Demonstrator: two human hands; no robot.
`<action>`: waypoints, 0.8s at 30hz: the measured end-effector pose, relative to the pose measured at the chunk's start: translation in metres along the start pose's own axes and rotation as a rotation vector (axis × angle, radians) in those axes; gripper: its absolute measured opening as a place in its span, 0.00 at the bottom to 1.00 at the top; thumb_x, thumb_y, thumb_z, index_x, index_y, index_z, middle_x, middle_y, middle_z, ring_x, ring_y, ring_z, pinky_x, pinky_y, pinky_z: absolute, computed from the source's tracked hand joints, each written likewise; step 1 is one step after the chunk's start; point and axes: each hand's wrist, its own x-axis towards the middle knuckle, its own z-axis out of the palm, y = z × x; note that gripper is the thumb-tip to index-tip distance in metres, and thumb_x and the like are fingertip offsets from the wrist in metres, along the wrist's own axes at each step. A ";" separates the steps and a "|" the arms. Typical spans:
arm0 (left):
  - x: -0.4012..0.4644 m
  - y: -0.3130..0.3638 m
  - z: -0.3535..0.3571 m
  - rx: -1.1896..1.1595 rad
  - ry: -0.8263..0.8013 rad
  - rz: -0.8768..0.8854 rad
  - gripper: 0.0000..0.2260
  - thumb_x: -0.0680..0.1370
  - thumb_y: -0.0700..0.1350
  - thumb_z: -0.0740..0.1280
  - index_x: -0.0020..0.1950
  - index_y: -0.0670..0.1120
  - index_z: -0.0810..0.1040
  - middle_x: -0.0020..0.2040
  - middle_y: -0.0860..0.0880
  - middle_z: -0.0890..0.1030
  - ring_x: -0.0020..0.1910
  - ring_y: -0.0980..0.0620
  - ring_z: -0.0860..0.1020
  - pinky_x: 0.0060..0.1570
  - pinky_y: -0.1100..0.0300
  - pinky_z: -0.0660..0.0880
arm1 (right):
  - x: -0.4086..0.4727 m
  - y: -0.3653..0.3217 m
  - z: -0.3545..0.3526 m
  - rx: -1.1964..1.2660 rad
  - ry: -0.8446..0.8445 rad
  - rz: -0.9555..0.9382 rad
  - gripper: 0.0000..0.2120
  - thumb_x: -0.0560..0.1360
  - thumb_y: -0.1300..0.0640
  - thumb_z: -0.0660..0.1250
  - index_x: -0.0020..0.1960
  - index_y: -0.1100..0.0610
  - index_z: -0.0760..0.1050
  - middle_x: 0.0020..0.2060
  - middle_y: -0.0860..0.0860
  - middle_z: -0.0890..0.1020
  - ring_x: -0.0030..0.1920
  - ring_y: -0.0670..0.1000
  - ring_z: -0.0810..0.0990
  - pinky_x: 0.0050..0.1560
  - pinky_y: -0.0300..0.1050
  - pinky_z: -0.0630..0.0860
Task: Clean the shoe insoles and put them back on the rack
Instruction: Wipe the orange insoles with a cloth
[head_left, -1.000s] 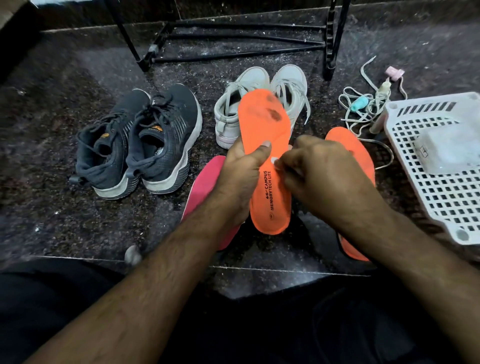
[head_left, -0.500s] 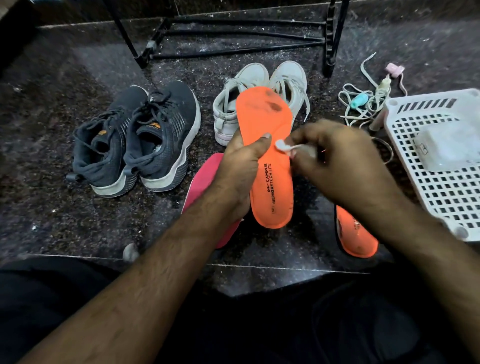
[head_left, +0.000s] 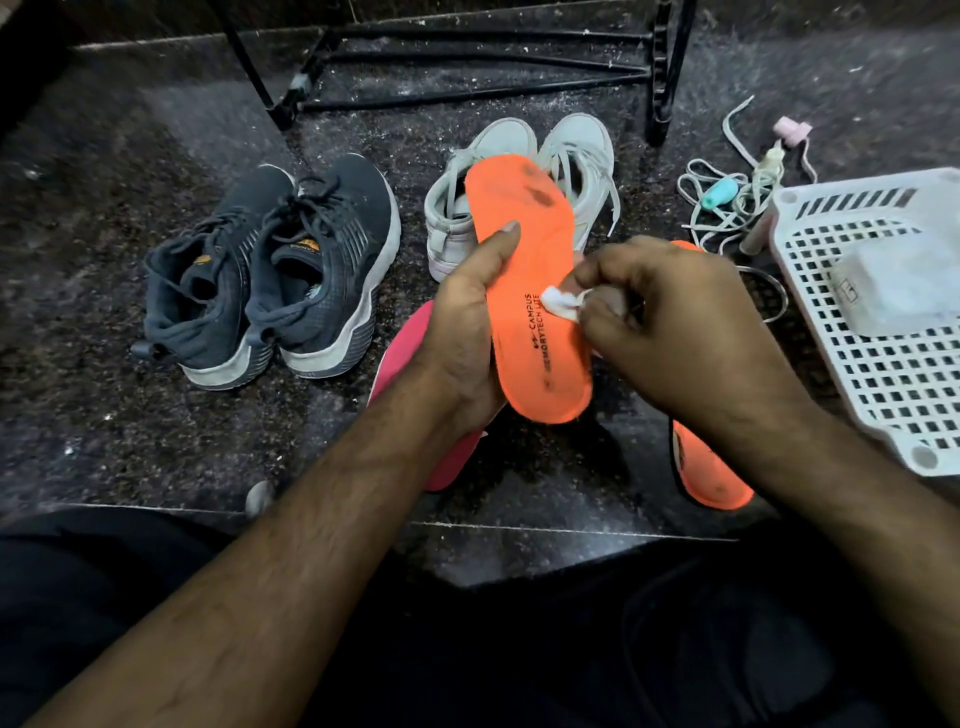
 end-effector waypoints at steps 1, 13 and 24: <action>-0.002 0.001 0.001 -0.006 -0.050 -0.008 0.20 0.82 0.53 0.57 0.62 0.39 0.77 0.51 0.38 0.80 0.45 0.43 0.79 0.48 0.53 0.78 | 0.001 0.000 0.003 -0.011 0.025 -0.012 0.12 0.71 0.63 0.67 0.49 0.52 0.84 0.40 0.46 0.81 0.38 0.43 0.75 0.45 0.38 0.70; -0.001 0.011 -0.010 -0.085 -0.270 -0.090 0.36 0.82 0.63 0.46 0.52 0.39 0.87 0.53 0.40 0.85 0.53 0.44 0.83 0.62 0.49 0.75 | -0.021 -0.028 0.022 0.065 -0.123 -0.267 0.06 0.71 0.59 0.68 0.47 0.56 0.80 0.41 0.52 0.79 0.40 0.54 0.78 0.43 0.52 0.74; -0.002 0.007 -0.006 -0.066 -0.158 -0.093 0.29 0.83 0.58 0.54 0.47 0.37 0.86 0.46 0.41 0.85 0.44 0.44 0.85 0.53 0.51 0.80 | -0.016 -0.018 0.018 0.332 -0.332 -0.044 0.05 0.70 0.56 0.69 0.44 0.49 0.80 0.33 0.47 0.84 0.34 0.48 0.82 0.42 0.52 0.80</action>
